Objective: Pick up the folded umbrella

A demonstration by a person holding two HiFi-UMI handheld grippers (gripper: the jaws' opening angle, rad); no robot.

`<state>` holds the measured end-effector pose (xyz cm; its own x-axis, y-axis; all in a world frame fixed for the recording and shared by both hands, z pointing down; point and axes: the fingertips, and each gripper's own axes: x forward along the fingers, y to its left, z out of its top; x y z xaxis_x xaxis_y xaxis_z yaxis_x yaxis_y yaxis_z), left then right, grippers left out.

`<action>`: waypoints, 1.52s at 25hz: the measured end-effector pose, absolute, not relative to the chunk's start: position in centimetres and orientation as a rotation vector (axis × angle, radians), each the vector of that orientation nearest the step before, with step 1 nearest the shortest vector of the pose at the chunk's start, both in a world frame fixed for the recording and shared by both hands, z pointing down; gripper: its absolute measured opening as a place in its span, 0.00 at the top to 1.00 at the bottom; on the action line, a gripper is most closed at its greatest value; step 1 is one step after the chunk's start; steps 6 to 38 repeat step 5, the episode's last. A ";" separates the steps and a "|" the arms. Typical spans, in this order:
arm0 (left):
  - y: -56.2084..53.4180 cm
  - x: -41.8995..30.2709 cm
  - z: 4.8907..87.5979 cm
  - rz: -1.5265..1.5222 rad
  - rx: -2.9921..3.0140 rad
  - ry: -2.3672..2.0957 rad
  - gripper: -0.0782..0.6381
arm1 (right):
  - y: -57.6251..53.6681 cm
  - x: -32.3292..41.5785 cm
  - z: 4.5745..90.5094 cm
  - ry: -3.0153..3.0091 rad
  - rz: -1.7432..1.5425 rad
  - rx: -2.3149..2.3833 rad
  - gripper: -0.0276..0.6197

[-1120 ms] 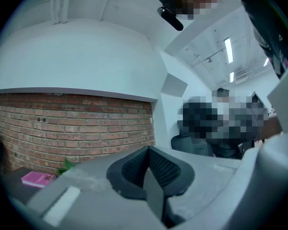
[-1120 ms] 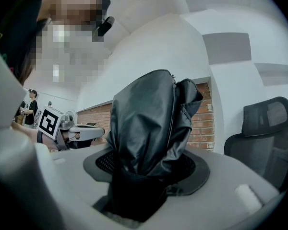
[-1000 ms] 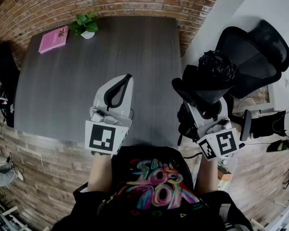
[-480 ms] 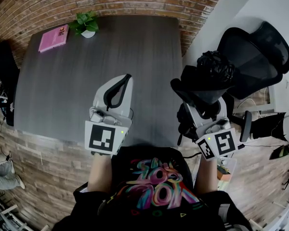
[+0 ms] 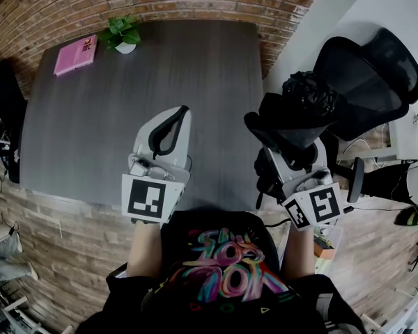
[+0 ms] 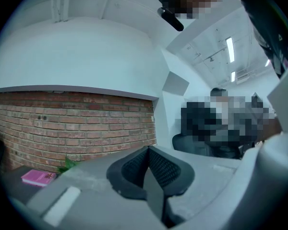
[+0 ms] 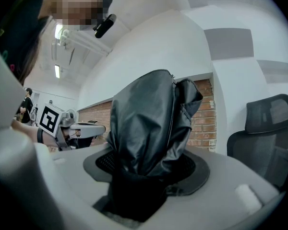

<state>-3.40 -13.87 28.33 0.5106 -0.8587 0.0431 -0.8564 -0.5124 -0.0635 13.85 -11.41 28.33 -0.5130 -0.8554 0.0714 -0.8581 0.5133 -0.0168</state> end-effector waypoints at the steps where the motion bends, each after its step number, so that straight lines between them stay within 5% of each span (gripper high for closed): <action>1: -13.9 -3.5 28.3 -0.107 -2.700 1.534 0.89 | -11.4 13.8 28.4 -2.687 0.077 1.520 0.53; 38: -14.1 -3.8 28.4 -0.108 -2.696 1.534 0.89 | -11.6 13.5 28.5 -2.688 0.075 1.516 0.53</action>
